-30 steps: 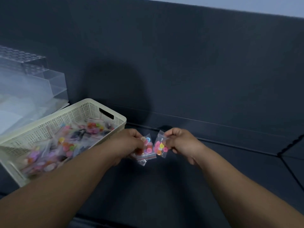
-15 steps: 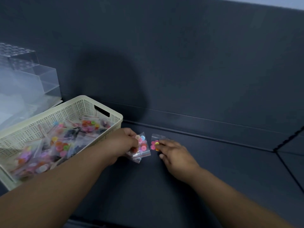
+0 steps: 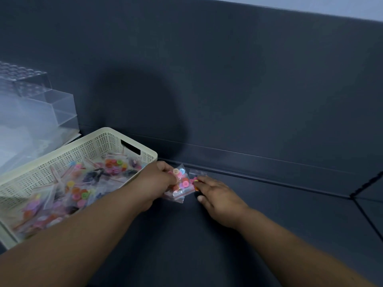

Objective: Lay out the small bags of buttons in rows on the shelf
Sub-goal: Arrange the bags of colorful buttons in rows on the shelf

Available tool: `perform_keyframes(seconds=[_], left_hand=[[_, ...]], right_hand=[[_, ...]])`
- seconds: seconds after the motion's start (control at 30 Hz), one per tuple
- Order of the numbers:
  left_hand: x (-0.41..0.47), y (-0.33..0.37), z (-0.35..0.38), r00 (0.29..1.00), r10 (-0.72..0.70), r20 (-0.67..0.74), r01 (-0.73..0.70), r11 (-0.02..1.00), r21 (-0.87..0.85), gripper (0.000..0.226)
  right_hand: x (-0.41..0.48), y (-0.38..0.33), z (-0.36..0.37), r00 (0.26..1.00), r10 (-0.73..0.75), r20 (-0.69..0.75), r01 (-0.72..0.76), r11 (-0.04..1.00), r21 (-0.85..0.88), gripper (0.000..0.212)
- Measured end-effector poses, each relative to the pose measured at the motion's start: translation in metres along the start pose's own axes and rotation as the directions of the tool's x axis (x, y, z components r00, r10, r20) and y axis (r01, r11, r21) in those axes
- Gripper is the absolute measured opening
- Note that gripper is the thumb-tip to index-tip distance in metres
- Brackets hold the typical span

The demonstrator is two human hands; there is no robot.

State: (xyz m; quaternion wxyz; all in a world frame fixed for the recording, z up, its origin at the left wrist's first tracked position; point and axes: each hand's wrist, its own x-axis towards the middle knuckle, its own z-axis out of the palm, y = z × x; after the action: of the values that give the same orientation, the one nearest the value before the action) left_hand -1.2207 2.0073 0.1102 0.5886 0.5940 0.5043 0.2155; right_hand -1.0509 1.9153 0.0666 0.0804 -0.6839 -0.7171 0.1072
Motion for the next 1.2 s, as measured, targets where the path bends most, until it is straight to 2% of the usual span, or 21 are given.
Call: perform_keyframes(seconds=[0.07,0.13,0.17,0.2,0.27,0.3,0.33,0.4,0.5,0.57,0.63,0.67,0.77,0.9,1.0,1.1,1.2], left_hand=[[0.001,0.003,0.001,1.0,-0.008,-0.001,0.008,1.0,-0.028,0.013],[0.002,0.005,0.002,1.0,-0.015,0.006,0.016,0.997,-0.07,0.014],[0.002,0.007,0.003,1.0,-0.016,0.012,0.017,0.996,-0.086,0.014],[0.001,0.009,0.005,1.0,-0.016,0.023,0.018,0.995,-0.096,0.013],[0.001,0.012,0.011,0.998,-0.014,0.057,0.021,0.992,-0.123,0.011],[0.0,0.014,0.014,0.997,-0.01,0.081,0.021,0.99,-0.142,0.01],[-0.002,0.015,0.017,0.995,-0.005,0.104,0.021,0.988,-0.155,0.009],[-0.003,0.017,0.022,0.989,-0.012,0.145,0.037,0.985,-0.169,0.013],[-0.004,0.018,0.027,0.978,-0.04,0.206,0.081,0.977,-0.195,0.01],[-0.001,0.016,0.028,0.979,-0.055,0.197,0.087,0.984,-0.156,0.015],[0.001,0.014,0.028,0.986,-0.058,0.155,0.075,0.991,-0.109,0.021],[0.002,0.012,0.027,0.989,-0.062,0.135,0.074,0.994,-0.086,0.023],[0.004,0.009,0.026,0.992,-0.079,0.098,0.083,0.996,-0.041,0.025],[0.005,0.005,0.026,0.994,-0.09,0.064,0.092,0.995,-0.026,0.024],[0.005,0.004,0.027,0.995,-0.081,0.052,0.083,0.996,-0.028,0.023],[0.005,0.005,0.027,0.997,-0.064,0.043,0.065,0.998,-0.023,0.023],[0.004,0.004,0.028,0.998,-0.055,0.04,0.056,0.998,-0.012,0.024]], right_hand=[[0.001,0.0,0.001,0.998,0.035,-0.059,-0.027,0.992,0.121,0.045],[0.003,-0.004,-0.004,0.964,0.178,-0.198,-0.097,0.927,0.362,0.035],[0.004,-0.009,-0.011,0.931,0.281,-0.232,-0.122,0.84,0.528,0.026],[0.005,-0.015,-0.019,0.911,0.363,-0.196,-0.127,0.698,0.704,0.017],[0.005,-0.027,-0.034,0.919,0.395,0.001,-0.154,0.356,0.922,0.012],[0.004,-0.032,-0.039,0.923,0.377,0.081,-0.194,0.272,0.942,0.011],[0.003,-0.034,-0.04,0.923,0.365,0.122,-0.221,0.243,0.945,0.01],[0.002,-0.034,-0.039,0.909,0.393,0.138,-0.214,0.155,0.965,0.015],[-0.002,-0.026,-0.042,0.861,0.483,0.16,-0.15,-0.059,0.987,0.022],[-0.006,-0.014,-0.044,0.831,0.527,0.176,-0.125,-0.131,0.984,0.025],[-0.013,0.0,-0.047,0.82,0.539,0.19,-0.162,-0.1,0.982,0.024],[-0.016,0.007,-0.048,0.819,0.538,0.201,-0.222,-0.026,0.975,0.024],[-0.024,0.022,-0.049,0.815,0.537,0.218,-0.426,0.3,0.854,0.029],[-0.018,0.032,-0.043,0.847,0.518,0.117,-0.426,0.531,0.733,0.054],[-0.018,0.037,-0.034,0.86,0.509,0.036,-0.413,0.653,0.635,0.066],[-0.028,0.039,-0.029,0.868,0.47,-0.162,-0.377,0.835,0.4,0.051],[-0.04,0.033,-0.023,0.896,0.339,-0.287,-0.269,0.928,0.257,0.021]])
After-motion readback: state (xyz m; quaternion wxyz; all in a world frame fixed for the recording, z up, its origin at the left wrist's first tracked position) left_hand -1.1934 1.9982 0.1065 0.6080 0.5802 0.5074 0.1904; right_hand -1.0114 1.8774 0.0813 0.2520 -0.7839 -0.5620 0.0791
